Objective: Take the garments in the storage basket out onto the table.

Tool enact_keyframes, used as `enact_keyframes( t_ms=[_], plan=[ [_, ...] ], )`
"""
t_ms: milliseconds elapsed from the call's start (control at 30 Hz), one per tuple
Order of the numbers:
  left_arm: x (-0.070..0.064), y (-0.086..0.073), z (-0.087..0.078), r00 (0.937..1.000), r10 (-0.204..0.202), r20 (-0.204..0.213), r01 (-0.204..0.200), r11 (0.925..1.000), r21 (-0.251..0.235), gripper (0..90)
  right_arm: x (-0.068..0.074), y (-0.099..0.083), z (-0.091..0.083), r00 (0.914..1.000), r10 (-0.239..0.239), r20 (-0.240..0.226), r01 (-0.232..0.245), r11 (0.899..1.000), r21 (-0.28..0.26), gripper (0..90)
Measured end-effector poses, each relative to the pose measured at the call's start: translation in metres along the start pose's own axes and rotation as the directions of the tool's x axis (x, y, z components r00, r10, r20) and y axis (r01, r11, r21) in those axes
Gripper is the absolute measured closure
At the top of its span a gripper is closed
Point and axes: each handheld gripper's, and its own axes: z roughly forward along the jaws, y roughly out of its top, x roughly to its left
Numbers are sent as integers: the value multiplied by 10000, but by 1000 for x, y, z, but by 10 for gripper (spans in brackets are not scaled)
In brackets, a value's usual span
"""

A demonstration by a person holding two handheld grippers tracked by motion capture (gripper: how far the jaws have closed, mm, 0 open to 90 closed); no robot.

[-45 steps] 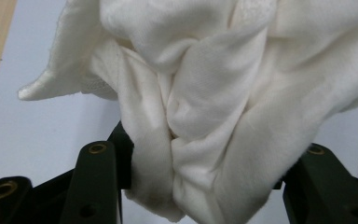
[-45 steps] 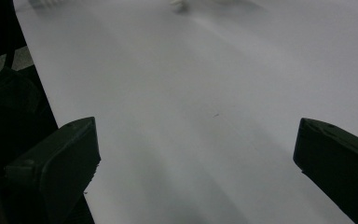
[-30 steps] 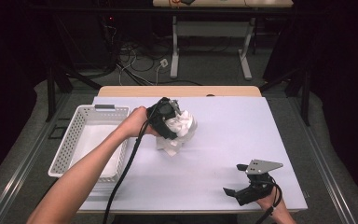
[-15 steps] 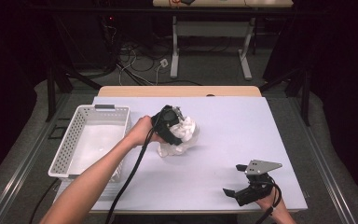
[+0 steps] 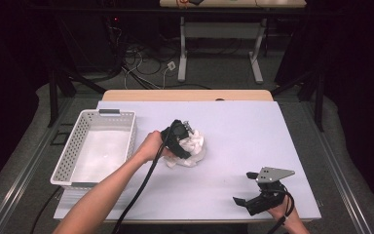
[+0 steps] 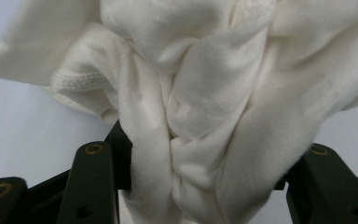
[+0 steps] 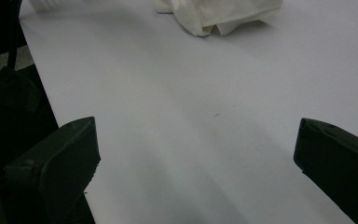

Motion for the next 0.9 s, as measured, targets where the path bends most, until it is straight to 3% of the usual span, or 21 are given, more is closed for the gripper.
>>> enact_keyframes(
  t_ms=[233,400,467,667,900],
  plan=[
    [2,-7,21,9967,-801,157,803,9967,-149,395,1,0,1,10000,8,-18,-8,10000,26,0],
    [1,-8,28,9952,-981,46,981,9951,-79,248,0,0,0,10000,10,6,-10,10000,26,0],
    [-1,-8,25,9951,-983,-109,981,9950,-170,167,0,0,-1,10000,10,6,-10,10000,19,0],
    [-4,-14,7,9941,-1053,-271,1032,9924,-673,41,-1,0,-1,10000,11,23,-11,10000,-1,0],
    [-9,-30,-19,9927,-1092,-510,1032,9888,-1080,9,-1,0,-1,10000,7,-10,-7,10000,43,0]
  ],
)
